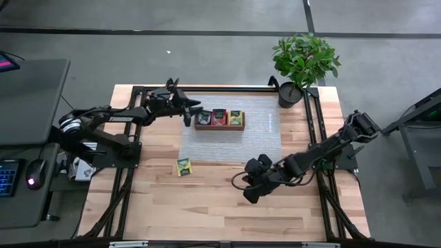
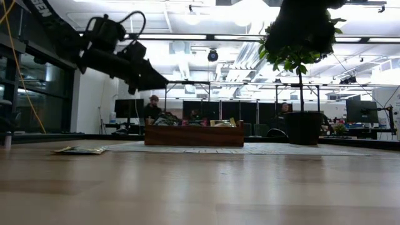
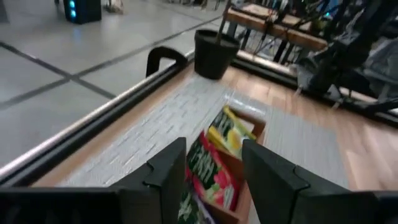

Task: Pick & Place Tea
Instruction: Put the yellow tea bag into the right section of the wooden organizer

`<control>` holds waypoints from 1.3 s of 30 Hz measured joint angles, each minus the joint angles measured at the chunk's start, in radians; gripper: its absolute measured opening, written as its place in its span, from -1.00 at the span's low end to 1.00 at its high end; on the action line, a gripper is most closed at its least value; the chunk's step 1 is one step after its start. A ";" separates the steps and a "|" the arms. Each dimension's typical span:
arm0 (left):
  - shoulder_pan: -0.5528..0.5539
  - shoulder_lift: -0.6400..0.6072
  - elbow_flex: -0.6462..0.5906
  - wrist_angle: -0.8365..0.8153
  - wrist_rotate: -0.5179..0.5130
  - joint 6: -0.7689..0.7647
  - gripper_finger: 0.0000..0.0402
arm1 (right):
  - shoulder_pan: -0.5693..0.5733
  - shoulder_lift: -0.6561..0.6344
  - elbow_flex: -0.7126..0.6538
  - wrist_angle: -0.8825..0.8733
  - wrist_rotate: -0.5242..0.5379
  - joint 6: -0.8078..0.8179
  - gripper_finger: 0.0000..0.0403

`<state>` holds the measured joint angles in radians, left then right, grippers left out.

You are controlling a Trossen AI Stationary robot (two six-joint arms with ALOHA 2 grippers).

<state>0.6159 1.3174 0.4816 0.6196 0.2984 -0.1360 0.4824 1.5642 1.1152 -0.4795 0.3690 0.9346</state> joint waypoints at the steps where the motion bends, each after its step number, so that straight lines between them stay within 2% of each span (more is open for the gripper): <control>1: 0.000 -0.022 0.000 -0.016 0.001 -0.001 -0.23 | -0.006 0.000 0.000 0.018 -0.012 -0.022 -0.97; 4: -0.001 -0.102 0.000 -0.109 0.003 0.012 -0.28 | -0.033 0.000 0.000 0.093 -0.051 -0.133 -0.99; 12: -0.002 -0.337 -0.001 -0.482 0.006 0.099 -0.46 | -0.172 0.000 0.000 0.265 -0.147 -0.358 -0.99; 18: -0.098 -0.500 -0.033 -0.635 -0.067 0.091 -0.48 | -0.284 0.020 0.000 0.350 -0.285 -0.463 -1.00; 22: -0.212 -0.598 -0.105 -0.648 -0.171 -0.011 -0.49 | -0.326 0.092 0.019 0.393 -0.377 -0.513 -1.00; 27: -0.402 -0.688 -0.199 -0.646 -0.310 -0.253 -0.49 | -0.348 0.220 0.121 0.382 -0.448 -0.587 -1.00; 30: -0.538 -0.716 -0.228 -0.659 -0.440 -0.420 -0.49 | -0.361 0.292 0.209 0.318 -0.454 -0.658 -1.00; 34: -0.721 -0.737 -0.232 -0.754 -0.603 -0.612 -0.49 | -0.383 0.385 0.334 0.191 -0.479 -0.783 -1.00; 39: -0.957 -0.735 -0.232 -0.847 -0.782 -0.774 -0.49 | -0.404 0.483 0.447 0.129 -0.544 -0.924 -1.00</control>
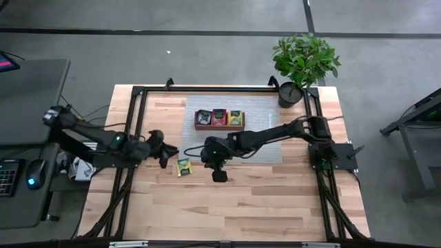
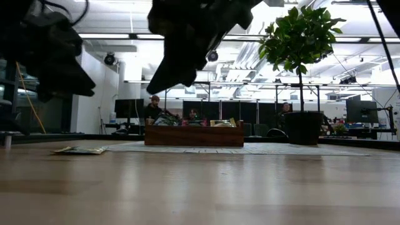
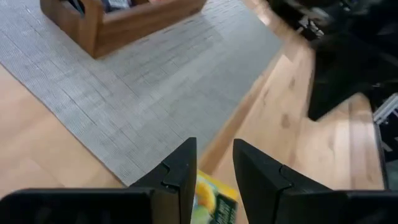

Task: Pick & Place Tea
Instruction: Put the yellow tea bag into the right section of the wooden organizer

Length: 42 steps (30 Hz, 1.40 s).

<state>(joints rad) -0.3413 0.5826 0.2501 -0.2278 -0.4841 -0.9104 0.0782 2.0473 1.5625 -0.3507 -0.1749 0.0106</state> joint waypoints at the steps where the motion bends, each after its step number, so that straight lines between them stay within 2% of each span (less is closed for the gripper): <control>1: -0.052 0.004 0.000 -0.007 -0.042 -0.033 -0.49 | -0.003 0.013 0.012 -0.004 -0.002 -0.018 -1.00; 7: -0.312 0.025 0.000 -0.039 -0.266 -0.215 -0.49 | -0.031 0.051 0.030 0.046 -0.050 -0.093 -1.00; 11: -0.438 0.085 0.000 -0.062 -0.337 -0.353 -0.49 | -0.049 0.064 0.028 0.110 -0.082 -0.102 -1.00; 19: -0.546 0.309 0.012 -0.061 -0.314 -0.582 -0.49 | -0.061 0.069 0.028 0.202 -0.095 -0.045 -1.00; 23: -0.551 0.417 0.046 -0.056 -0.244 -0.629 -0.49 | -0.061 0.087 0.031 0.283 -0.102 0.022 -1.00; 26: -0.550 0.479 0.072 -0.052 -0.226 -0.641 -0.49 | -0.061 0.137 0.038 0.280 -0.125 0.067 -1.00; 35: -0.550 0.548 0.103 -0.063 -0.156 -0.642 -0.49 | -0.036 0.259 0.174 0.207 -0.146 0.076 -1.00; 42: -0.550 0.551 0.103 -0.097 -0.134 -0.640 -0.49 | -0.040 0.377 0.369 0.064 -0.146 0.029 -1.00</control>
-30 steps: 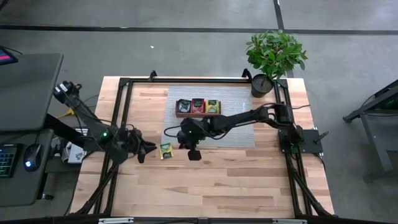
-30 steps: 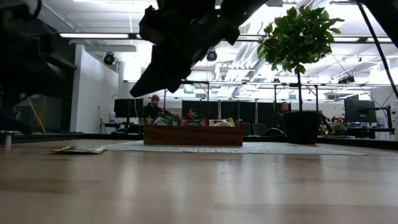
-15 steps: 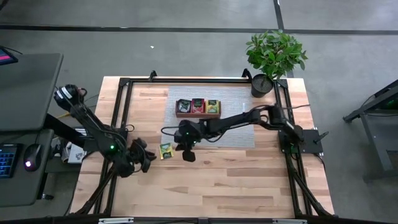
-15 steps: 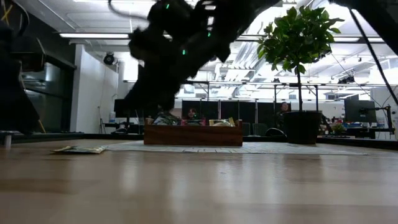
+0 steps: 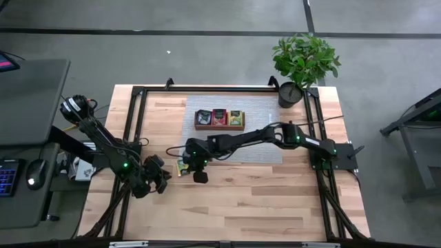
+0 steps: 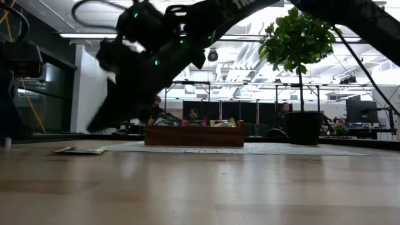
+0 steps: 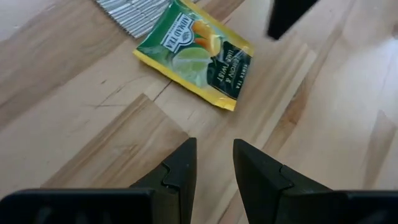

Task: Pick & Place Tea
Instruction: Put the yellow tea bag into the right section of the wooden organizer

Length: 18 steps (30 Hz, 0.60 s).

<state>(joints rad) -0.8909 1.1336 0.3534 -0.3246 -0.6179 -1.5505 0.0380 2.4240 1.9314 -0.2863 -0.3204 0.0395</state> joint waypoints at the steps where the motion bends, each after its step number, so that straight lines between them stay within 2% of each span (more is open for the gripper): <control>1: 0.000 0.000 0.000 -0.006 0.000 -0.003 -0.49 | -0.001 0.015 0.017 -0.024 0.005 -0.008 -1.00; 4: 0.000 0.000 0.000 -0.033 0.000 -0.025 -0.49 | -0.007 0.034 0.046 -0.047 0.008 -0.015 -1.00; 18: 0.008 0.010 -0.001 -0.063 -0.042 -0.033 -0.49 | -0.019 0.058 0.018 -0.055 -0.030 -0.015 -1.00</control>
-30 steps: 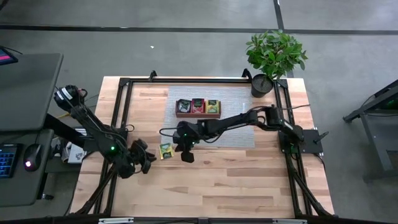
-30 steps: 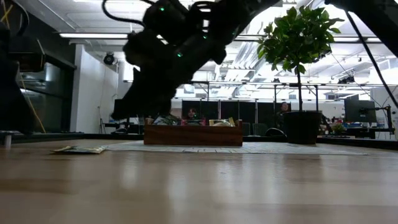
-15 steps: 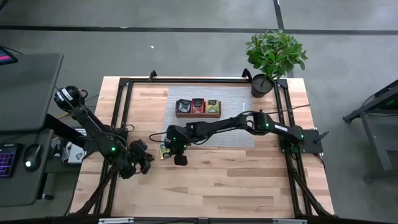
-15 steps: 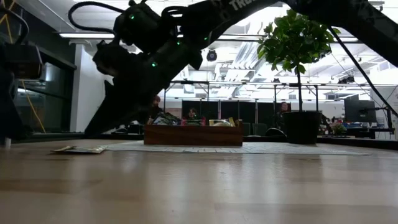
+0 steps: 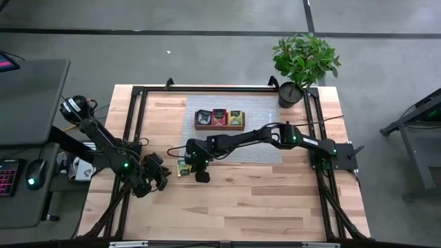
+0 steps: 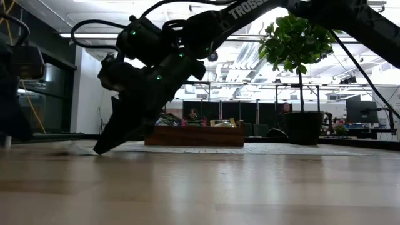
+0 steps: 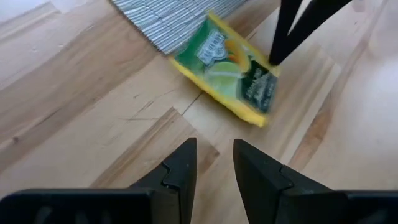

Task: Pick & Place Tea
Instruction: Put the yellow tea bag into the right section of the wooden organizer

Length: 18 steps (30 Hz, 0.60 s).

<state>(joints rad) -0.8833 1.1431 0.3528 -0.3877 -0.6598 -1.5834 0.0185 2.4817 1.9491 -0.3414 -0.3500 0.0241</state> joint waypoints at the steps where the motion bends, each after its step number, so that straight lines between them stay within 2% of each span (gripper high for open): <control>1: 0.000 0.000 0.000 -0.007 0.001 0.003 -0.49 | 0.000 0.003 0.000 0.000 -0.007 0.001 -1.00; 10: 0.000 0.000 -0.003 -0.064 0.007 0.007 -0.49 | 0.000 0.028 0.003 0.005 -0.044 0.005 -1.00; 18: 0.000 0.000 -0.075 0.064 -0.011 0.007 -0.48 | 0.000 0.030 0.002 0.005 -0.049 0.002 -1.00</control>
<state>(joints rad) -0.8833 1.1431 0.2778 -0.3239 -0.6708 -1.5764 0.0189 2.5114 1.9511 -0.3368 -0.3994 0.0264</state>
